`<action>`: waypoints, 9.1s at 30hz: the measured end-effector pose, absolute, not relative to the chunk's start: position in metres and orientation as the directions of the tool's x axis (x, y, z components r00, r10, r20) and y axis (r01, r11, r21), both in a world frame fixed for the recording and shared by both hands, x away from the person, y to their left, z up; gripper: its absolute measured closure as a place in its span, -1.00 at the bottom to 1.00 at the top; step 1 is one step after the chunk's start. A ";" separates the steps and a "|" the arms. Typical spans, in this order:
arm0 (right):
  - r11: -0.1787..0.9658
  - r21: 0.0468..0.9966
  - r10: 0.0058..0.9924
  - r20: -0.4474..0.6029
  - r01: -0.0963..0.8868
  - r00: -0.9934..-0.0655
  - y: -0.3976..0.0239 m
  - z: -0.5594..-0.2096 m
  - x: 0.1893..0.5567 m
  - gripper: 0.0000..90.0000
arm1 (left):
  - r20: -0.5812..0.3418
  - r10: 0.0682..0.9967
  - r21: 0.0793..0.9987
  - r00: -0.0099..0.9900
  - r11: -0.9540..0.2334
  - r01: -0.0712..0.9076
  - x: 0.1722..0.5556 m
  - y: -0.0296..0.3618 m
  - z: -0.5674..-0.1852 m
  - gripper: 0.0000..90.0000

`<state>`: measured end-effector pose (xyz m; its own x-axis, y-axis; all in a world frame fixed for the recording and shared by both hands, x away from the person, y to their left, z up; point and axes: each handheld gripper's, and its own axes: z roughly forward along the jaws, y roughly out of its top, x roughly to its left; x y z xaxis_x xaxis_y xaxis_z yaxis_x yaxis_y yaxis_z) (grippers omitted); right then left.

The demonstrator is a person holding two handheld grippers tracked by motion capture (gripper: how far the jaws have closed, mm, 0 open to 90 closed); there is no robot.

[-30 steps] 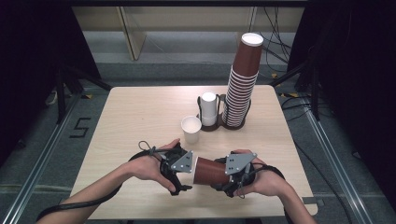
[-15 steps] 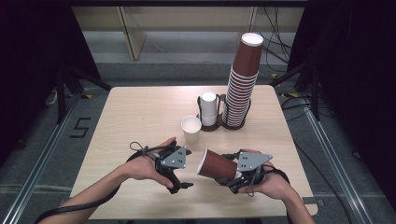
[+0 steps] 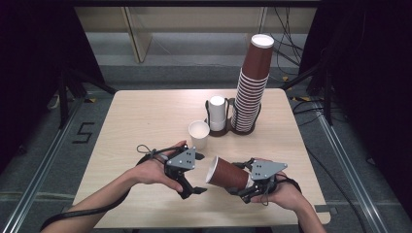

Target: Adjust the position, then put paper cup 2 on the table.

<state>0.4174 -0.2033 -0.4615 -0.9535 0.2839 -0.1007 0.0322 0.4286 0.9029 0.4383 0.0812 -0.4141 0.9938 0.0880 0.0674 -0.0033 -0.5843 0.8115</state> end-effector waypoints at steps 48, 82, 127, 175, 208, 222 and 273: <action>0.427 0.904 0.177 -0.094 -0.009 -0.980 -0.176 -0.453 0.415 -0.53 | 0.006 0.024 0.818 1.000 -0.575 0.009 0.444 0.060 -0.415 -0.81; 0.522 0.843 0.314 -0.050 0.128 -0.948 -0.189 -0.458 0.413 -0.98 | 0.245 -0.085 0.477 0.966 -0.857 -0.197 0.440 0.040 -0.383 -0.77; 0.482 0.876 0.293 -0.147 0.013 -0.945 -0.138 -0.451 0.416 -0.67 | 0.279 -0.186 0.309 0.942 -0.911 -0.271 0.438 0.032 -0.380 -0.77; 0.457 0.889 0.306 -0.157 0.000 -0.939 -0.140 -0.462 0.420 -0.53 | 0.321 -0.172 0.348 0.931 -0.893 -0.284 0.438 0.031 -0.377 -0.91; 0.270 0.959 0.578 -0.088 0.088 -0.811 -0.171 -0.454 0.444 -0.53 | 0.343 0.288 0.732 0.894 -0.679 -0.062 0.426 0.112 -0.380 -1.00; 0.166 0.980 0.678 -0.030 0.113 -0.734 -0.179 -0.457 0.456 -0.54 | 0.109 0.650 0.934 0.752 -0.325 0.145 0.409 0.153 -0.424 -1.00; 0.102 0.974 0.811 0.037 0.204 -0.584 -0.160 -0.478 0.509 -0.55 | -0.005 0.775 0.967 0.632 -0.158 0.201 0.403 0.171 -0.459 -1.00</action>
<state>0.5089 -0.1602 -0.4779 -0.5840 0.8109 0.0374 0.2041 0.1021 0.9736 0.4032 0.1709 -0.4590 0.6317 0.7752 -0.0049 0.2011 -0.1578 0.9668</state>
